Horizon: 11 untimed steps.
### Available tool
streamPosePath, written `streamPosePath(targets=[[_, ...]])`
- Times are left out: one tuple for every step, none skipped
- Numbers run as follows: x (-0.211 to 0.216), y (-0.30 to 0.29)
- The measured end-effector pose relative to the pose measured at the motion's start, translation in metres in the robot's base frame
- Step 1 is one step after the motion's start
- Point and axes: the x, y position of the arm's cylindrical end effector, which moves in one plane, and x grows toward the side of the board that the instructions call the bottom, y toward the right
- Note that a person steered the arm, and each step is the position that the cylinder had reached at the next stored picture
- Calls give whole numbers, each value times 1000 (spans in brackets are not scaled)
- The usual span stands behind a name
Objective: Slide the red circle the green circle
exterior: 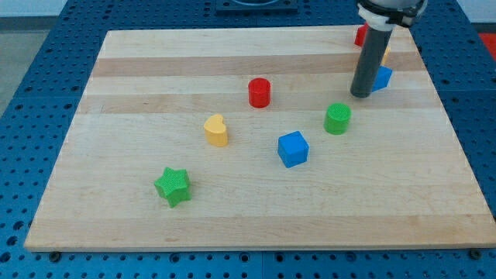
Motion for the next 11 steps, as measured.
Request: streamPosePath(targets=[[7,-25],[-51,-68],[-76,-132],[-73,-192],[-20,-192],[-1,-191],[6,-161],[16,-113],[27,-61],[27,-78],[33,-136]])
